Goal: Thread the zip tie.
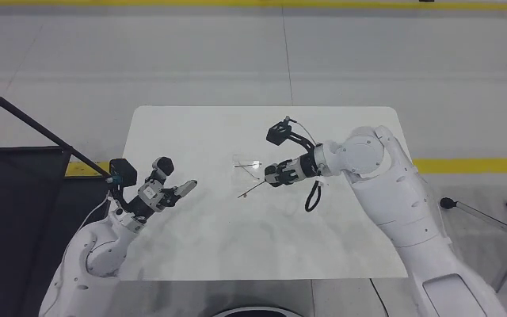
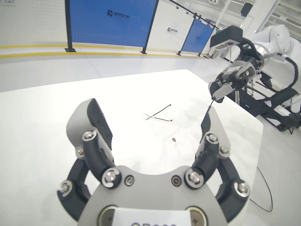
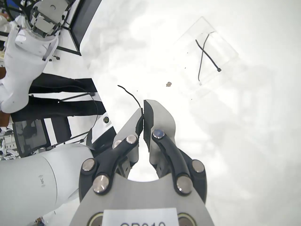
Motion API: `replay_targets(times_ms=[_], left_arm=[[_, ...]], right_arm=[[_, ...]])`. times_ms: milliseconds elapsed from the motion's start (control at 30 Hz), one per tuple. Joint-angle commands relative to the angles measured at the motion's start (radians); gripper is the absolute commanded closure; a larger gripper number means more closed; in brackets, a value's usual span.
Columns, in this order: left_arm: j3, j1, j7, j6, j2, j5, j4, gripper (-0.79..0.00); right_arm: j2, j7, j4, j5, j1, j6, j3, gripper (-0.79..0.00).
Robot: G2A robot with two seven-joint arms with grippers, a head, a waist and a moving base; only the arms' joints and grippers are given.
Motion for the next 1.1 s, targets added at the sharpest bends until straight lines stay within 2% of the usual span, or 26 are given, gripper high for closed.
replay_targets(times_ms=[0, 467, 533, 700, 867, 1067], left_arm=[[-0.002, -0.015, -0.039, -0.038, 0.005, -0.002, -0.010, -0.785], [-0.004, -0.019, -0.054, -0.041, 0.007, -0.002, -0.015, -0.785], [0.021, -0.026, -0.080, -0.082, 0.008, -0.038, -0.010, -0.785], [0.100, -0.108, -0.209, -0.170, 0.015, -0.100, 0.048, -0.785], [0.206, -0.206, -0.336, -0.268, 0.021, -0.277, 0.143, -0.785], [0.310, -0.303, -0.525, -0.280, 0.036, -0.463, 0.177, -0.785]], right_arm=[[-0.002, -0.001, -0.007, 0.003, 0.009, 0.002, -0.012, 0.000], [-0.002, -0.004, -0.009, 0.004, 0.013, 0.007, -0.015, 0.000], [0.000, -0.035, -0.039, -0.013, -0.006, -0.015, -0.022, 0.000], [0.008, -0.002, -0.112, -0.035, 0.011, -0.066, -0.025, 0.000], [0.019, 0.008, -0.140, -0.016, 0.069, -0.089, -0.085, 0.000], [0.045, -0.012, -0.136, 0.008, 0.182, -0.109, -0.211, 0.000]])
